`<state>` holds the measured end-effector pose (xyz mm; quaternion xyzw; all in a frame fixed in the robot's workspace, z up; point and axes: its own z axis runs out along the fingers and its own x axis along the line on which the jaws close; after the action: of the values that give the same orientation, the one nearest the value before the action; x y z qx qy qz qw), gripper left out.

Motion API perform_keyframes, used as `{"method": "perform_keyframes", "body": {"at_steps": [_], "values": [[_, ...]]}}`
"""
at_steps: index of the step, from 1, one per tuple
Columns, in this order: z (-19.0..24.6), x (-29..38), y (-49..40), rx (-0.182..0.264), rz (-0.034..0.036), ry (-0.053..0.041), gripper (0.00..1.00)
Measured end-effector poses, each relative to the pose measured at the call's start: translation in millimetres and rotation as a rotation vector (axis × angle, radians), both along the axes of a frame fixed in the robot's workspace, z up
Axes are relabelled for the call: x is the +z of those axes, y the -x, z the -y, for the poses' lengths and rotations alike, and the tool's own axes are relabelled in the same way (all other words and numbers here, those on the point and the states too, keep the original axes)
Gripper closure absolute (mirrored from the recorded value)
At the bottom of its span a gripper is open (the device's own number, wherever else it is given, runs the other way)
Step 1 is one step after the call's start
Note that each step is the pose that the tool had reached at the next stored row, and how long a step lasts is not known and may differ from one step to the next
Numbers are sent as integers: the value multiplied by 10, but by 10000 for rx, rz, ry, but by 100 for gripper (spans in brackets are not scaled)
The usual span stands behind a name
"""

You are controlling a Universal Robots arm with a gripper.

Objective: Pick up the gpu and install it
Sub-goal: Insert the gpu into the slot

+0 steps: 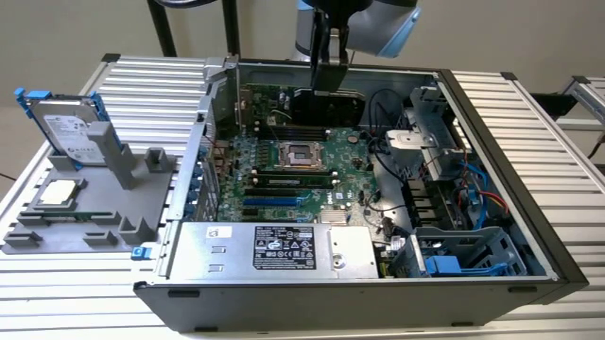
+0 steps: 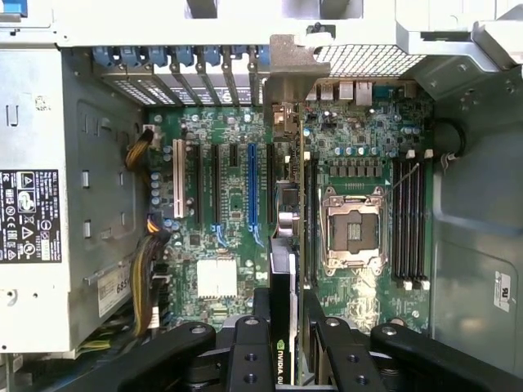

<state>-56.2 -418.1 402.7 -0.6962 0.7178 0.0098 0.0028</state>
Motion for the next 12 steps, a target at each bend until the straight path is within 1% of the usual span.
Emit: {"method": "perform_keyframes", "body": {"at_steps": [12], "values": [[0, -45, 0, 0, 0, -1, 100]]}}
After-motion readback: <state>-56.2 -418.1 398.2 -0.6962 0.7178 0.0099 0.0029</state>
